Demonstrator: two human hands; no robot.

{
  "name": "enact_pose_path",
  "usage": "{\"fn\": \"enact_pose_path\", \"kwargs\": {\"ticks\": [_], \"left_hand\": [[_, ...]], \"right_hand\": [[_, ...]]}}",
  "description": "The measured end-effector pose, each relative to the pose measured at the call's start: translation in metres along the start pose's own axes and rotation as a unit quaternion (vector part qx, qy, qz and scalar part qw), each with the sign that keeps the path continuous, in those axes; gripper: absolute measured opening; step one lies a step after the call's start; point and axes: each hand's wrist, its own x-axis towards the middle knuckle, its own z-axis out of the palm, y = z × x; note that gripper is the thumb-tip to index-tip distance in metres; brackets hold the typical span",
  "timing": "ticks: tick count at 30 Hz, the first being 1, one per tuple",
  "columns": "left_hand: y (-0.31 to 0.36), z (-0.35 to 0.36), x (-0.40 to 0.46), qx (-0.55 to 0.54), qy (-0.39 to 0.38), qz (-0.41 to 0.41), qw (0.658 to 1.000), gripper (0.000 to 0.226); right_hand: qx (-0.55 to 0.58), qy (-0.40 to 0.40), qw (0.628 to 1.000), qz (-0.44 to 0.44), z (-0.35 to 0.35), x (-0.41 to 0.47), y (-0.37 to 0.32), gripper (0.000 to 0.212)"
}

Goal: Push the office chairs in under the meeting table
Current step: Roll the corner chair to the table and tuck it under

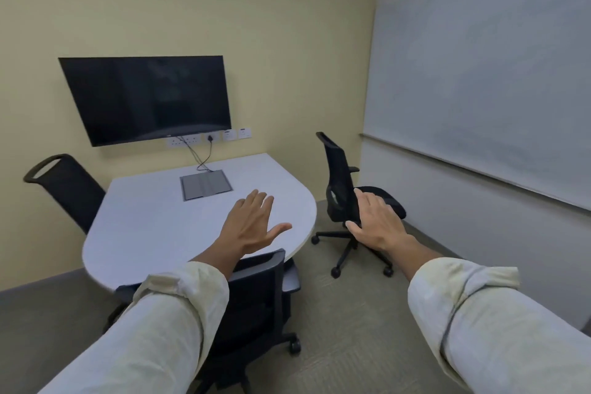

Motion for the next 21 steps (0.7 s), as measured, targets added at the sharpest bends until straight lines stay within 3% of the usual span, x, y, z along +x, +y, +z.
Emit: {"fn": "enact_pose_path", "kwargs": {"ticks": [9, 21], "left_hand": [[0.001, 0.032, 0.133, 0.017, -0.01, 0.024, 1.0, 0.101], [-0.017, 0.109, 0.295, 0.015, -0.015, 0.031, 0.999, 0.099]], "right_hand": [[-0.027, 0.06, 0.997, 0.047, 0.003, 0.094, 0.061, 0.079], [-0.025, 0.055, 0.995, 0.079, 0.058, 0.237, 0.143, 0.081]]}}
